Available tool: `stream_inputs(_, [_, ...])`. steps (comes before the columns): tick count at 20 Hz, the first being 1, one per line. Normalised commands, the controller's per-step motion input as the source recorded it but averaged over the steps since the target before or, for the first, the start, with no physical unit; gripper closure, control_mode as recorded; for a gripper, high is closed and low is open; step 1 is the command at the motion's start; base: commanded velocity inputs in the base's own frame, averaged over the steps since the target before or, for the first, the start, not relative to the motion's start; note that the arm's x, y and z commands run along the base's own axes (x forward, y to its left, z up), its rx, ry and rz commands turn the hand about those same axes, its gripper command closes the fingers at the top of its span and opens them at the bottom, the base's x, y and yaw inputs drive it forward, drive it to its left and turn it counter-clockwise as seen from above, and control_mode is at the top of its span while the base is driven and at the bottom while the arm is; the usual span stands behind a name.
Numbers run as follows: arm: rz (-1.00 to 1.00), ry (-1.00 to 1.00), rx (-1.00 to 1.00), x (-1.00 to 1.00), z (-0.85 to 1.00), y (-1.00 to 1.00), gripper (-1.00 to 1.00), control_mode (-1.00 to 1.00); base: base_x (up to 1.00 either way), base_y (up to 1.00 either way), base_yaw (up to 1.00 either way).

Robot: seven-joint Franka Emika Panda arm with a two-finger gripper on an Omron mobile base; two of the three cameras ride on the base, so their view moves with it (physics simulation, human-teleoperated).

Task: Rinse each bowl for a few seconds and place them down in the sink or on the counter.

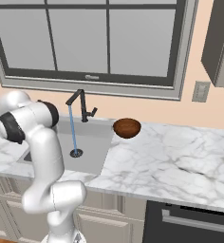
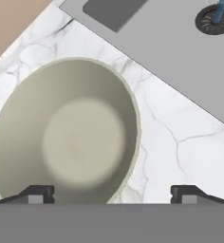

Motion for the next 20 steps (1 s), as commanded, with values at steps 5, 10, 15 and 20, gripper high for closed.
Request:
stream_inputs(5, [-0.02,-0.11,0.0,-0.34,0.5,-0.03,-1.0,-1.0,0.0,0.0,0.0])
stream_inputs(10, [-0.01,-0.1,0.02,-0.31,0.75,-0.11,-1.0,-1.0,0.0,0.0,0.0])
stream_inputs(15, [0.0,-0.1,0.03,-0.35,0.89,-0.16,-1.0,-1.0,0.0,0.0,0.0])
stream_inputs(20, [0.0,-0.1,0.03,-0.44,0.77,-0.37,-1.0,-1.0,0.0,0.0,0.0])
